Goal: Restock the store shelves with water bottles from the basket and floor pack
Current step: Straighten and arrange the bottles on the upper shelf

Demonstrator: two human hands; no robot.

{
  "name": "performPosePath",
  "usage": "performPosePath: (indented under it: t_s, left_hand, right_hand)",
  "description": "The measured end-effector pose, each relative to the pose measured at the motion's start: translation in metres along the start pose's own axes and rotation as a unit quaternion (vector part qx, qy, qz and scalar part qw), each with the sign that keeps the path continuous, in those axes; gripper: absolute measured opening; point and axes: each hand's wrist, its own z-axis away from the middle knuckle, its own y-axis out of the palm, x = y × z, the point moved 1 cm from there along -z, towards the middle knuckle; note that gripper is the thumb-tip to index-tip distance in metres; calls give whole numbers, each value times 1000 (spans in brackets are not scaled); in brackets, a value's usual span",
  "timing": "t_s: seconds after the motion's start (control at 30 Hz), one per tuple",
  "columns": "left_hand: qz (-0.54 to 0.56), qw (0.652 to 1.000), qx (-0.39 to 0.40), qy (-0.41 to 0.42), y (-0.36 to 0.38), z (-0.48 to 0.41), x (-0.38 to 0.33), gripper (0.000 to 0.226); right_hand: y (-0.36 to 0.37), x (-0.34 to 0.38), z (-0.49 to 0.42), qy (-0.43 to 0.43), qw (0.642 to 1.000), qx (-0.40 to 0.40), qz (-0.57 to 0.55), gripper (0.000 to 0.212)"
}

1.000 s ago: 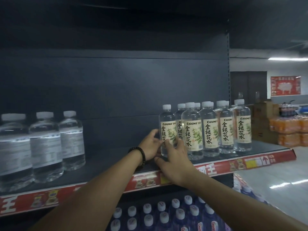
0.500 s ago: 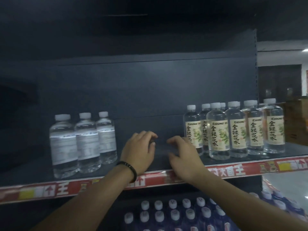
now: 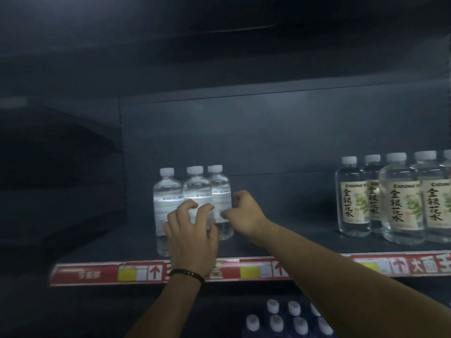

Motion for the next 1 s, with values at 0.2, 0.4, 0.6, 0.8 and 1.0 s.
performPosePath:
  t_s: [0.2,0.4,0.6,0.8,1.0]
  left_hand:
    - [2,1000,-7,-13,2,3,3,33]
    - [11,1000,-11,-9,2,4,4,34]
    - [12,1000,-14,-12,2,4,4,34]
    - [-5,1000,-2,20,0,2,-1,37]
    - [149,979,137,-10,-13,-7,-65,36]
  right_hand:
    - [23,-14,-39,-5,1000,3,-15,56]
    - [30,-7,-24,6,999,-11,-42,48]
    - [16,-15,-17,-28,999,-26,-35,60]
    - [-30,-22,12,-20,999,-30,-24,58]
    - [-73,-30,36,-5,998,-56,-25,59]
